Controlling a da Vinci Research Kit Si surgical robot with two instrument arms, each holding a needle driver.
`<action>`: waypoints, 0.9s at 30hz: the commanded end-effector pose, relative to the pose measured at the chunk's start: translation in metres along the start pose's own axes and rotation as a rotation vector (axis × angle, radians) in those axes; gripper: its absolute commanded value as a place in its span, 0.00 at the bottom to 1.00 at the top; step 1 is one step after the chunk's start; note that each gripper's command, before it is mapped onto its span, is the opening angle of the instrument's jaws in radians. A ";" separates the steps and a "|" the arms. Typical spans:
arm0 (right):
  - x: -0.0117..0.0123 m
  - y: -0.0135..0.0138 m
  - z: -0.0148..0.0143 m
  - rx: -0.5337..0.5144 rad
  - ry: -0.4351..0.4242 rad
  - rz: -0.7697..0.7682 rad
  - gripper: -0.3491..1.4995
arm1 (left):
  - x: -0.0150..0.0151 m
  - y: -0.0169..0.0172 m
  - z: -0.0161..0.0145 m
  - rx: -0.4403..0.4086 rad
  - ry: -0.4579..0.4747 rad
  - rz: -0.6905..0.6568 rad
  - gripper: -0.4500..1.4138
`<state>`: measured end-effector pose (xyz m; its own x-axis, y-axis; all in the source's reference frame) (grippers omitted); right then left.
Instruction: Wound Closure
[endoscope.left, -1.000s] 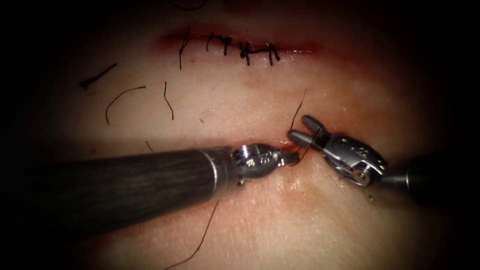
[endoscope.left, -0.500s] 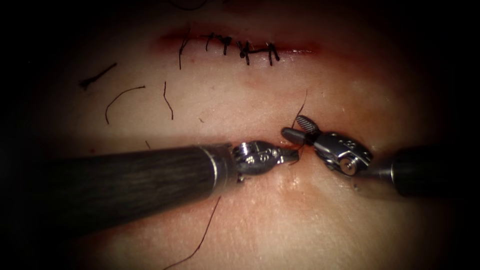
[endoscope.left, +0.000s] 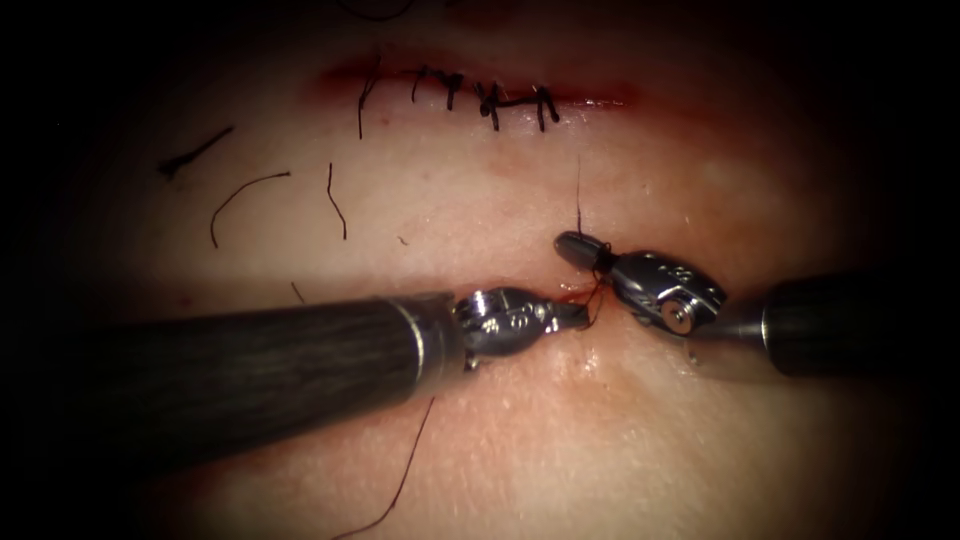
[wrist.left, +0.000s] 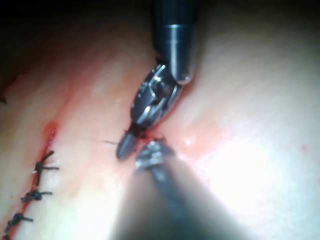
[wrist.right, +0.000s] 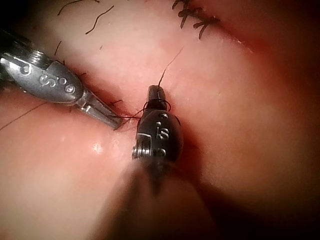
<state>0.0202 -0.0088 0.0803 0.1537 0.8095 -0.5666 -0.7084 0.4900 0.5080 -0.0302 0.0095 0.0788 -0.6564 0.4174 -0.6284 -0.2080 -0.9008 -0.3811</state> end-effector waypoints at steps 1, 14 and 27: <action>-0.0007 -0.0007 0.0002 0.002 -0.008 0.001 0.00 | -0.0002 0.0001 0.0008 -0.003 0.000 0.000 0.05; -0.0011 -0.0037 -0.0018 0.011 0.000 -0.029 0.00 | -0.0021 -0.0040 0.0001 0.030 0.023 -0.005 0.00; -0.0016 -0.0067 -0.0040 0.016 0.032 -0.080 0.00 | -0.0021 -0.0071 0.0012 0.042 0.018 -0.027 0.00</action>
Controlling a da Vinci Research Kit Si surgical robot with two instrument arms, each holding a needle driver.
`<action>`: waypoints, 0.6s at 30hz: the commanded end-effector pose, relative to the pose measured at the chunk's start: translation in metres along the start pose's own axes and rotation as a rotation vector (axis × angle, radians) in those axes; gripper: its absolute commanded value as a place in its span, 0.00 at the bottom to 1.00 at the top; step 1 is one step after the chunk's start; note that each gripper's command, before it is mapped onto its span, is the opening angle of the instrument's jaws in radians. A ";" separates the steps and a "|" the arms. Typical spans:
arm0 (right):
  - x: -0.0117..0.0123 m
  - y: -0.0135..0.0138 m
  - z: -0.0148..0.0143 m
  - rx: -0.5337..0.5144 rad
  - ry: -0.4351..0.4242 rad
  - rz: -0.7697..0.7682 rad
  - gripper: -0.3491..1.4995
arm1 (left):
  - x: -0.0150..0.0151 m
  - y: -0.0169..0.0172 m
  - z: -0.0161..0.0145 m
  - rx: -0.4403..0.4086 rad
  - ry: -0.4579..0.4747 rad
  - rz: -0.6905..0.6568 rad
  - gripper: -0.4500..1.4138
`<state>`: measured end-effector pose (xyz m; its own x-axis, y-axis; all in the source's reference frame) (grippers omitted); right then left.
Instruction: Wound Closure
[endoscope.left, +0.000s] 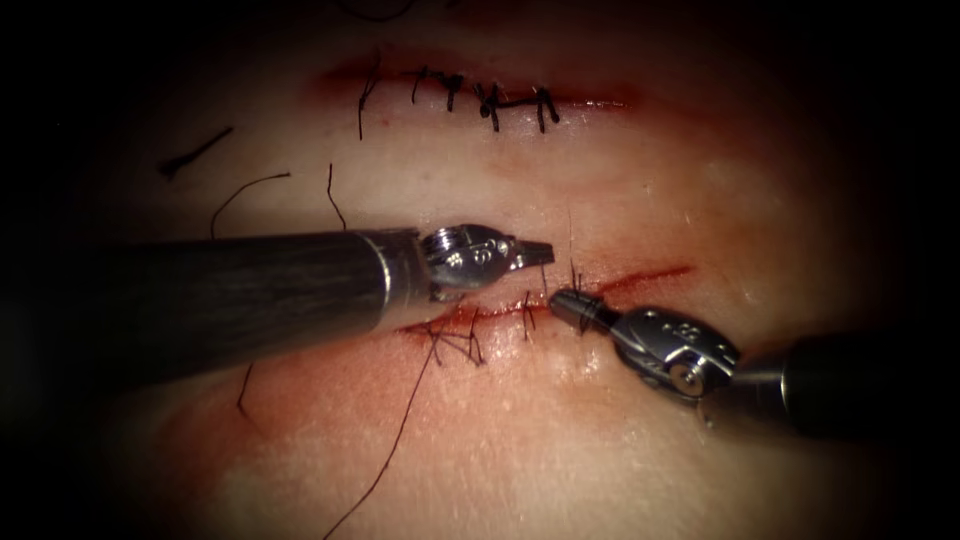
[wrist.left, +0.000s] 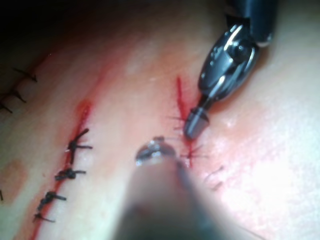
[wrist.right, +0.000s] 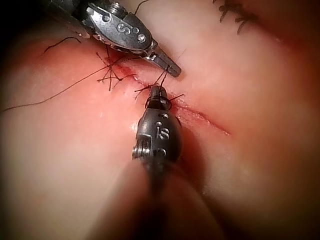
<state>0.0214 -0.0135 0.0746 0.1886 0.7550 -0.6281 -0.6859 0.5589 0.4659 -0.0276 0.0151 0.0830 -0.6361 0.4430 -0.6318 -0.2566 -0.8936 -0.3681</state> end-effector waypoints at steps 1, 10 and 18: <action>-0.0013 -0.0009 0.0003 0.004 0.000 0.002 0.00 | 0.0001 -0.0001 0.0010 0.000 -0.001 -0.002 0.00; -0.0018 -0.0009 -0.0015 0.002 0.040 -0.018 0.00 | 0.0003 -0.0004 0.0010 -0.009 -0.013 -0.003 0.00; -0.0031 -0.0020 -0.0017 0.013 0.058 -0.040 0.00 | 0.0010 -0.0028 -0.0011 -0.012 -0.015 -0.017 0.00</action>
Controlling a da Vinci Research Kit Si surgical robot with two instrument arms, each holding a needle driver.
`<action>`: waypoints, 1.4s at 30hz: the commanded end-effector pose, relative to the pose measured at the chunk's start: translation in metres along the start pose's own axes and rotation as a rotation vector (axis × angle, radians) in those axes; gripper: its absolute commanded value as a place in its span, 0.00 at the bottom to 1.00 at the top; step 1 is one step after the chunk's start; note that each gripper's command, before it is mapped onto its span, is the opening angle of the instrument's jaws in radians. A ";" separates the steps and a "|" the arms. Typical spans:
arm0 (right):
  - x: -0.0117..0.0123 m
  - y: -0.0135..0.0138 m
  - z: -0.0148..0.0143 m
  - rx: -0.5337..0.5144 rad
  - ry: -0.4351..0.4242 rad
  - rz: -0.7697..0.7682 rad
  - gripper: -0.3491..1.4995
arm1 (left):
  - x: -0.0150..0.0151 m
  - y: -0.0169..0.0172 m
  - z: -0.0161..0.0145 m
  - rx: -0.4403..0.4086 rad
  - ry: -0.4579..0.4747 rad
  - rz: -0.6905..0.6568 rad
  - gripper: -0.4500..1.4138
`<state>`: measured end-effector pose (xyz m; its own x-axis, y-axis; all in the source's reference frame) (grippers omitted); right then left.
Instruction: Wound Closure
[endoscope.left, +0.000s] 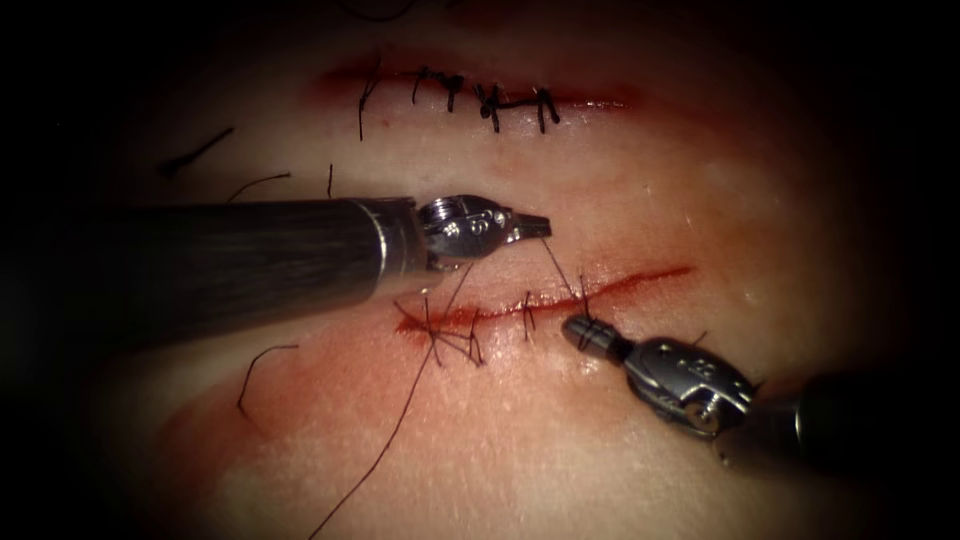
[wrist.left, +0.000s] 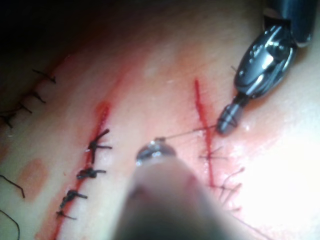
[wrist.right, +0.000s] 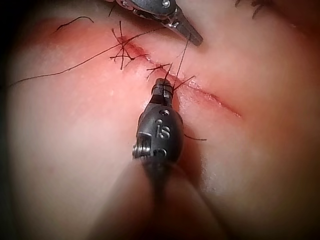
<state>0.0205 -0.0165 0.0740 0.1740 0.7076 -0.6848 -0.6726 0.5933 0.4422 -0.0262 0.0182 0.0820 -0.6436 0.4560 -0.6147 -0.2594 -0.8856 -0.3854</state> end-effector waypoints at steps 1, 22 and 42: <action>-0.0011 -0.0008 0.0003 0.005 -0.003 0.003 0.00 | 0.0003 -0.0005 0.0004 0.003 -0.002 -0.006 0.00; -0.0013 -0.0031 -0.0014 0.026 0.042 -0.054 0.00 | 0.0044 -0.0059 0.0008 0.039 0.022 -0.030 0.00; -0.0006 -0.0020 -0.0013 0.291 0.075 -0.342 0.00 | 0.0041 -0.0081 0.0014 0.063 0.052 -0.039 0.00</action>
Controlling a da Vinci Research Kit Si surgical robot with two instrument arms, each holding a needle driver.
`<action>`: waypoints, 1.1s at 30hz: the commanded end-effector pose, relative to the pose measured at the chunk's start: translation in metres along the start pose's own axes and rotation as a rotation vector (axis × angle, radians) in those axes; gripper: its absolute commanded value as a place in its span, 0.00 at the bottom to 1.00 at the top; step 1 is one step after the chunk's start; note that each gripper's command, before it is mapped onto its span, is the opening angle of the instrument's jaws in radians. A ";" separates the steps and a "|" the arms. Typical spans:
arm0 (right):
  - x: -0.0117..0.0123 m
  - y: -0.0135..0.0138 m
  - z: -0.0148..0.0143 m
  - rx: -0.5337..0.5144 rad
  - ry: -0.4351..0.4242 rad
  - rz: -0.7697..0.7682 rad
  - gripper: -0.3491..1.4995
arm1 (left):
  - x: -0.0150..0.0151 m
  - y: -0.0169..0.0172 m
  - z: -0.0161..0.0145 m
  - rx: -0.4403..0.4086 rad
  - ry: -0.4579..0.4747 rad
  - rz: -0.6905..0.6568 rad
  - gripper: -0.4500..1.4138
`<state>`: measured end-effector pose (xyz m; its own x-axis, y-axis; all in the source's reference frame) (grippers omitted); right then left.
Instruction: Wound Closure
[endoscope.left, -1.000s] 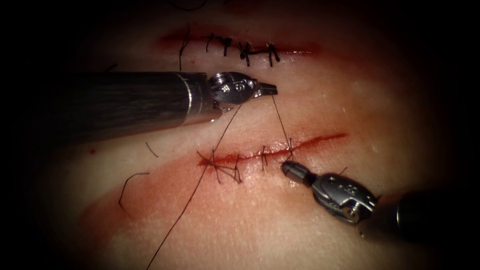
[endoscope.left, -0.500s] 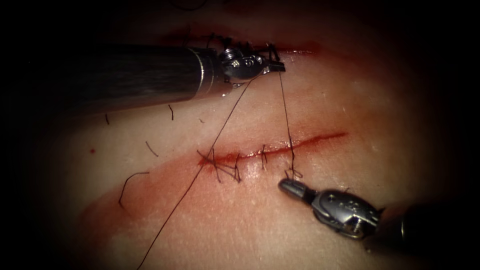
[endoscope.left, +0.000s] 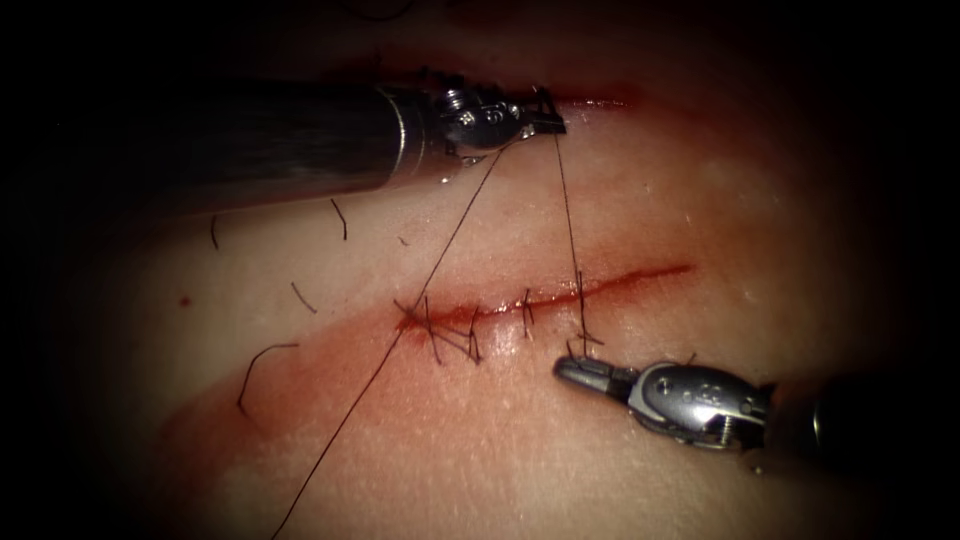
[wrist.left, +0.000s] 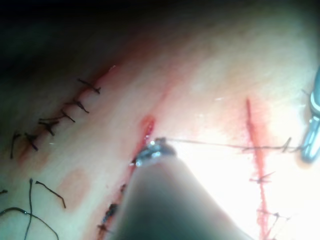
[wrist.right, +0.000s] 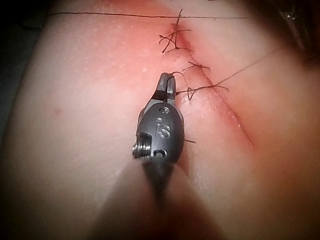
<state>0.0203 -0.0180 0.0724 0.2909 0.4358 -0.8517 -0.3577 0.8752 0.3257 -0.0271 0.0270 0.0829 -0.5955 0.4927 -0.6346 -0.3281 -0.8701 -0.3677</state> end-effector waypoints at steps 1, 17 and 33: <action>-0.0004 -0.0007 0.0005 0.016 0.011 -0.009 0.00 | 0.0001 -0.0004 0.0008 0.005 0.010 -0.003 0.00; 0.0012 -0.0027 0.0005 0.198 0.060 -0.208 0.00 | 0.0006 -0.0022 0.0018 0.019 0.013 -0.014 0.00; 0.0014 -0.0028 0.0005 0.203 0.051 -0.215 0.00 | 0.0016 -0.0050 0.0042 0.097 0.053 0.021 0.00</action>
<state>0.0216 -0.0190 0.0701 0.2958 0.2273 -0.9278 -0.1111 0.9729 0.2029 -0.0291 0.0320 0.0863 -0.5643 0.4714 -0.6777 -0.3865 -0.8763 -0.2877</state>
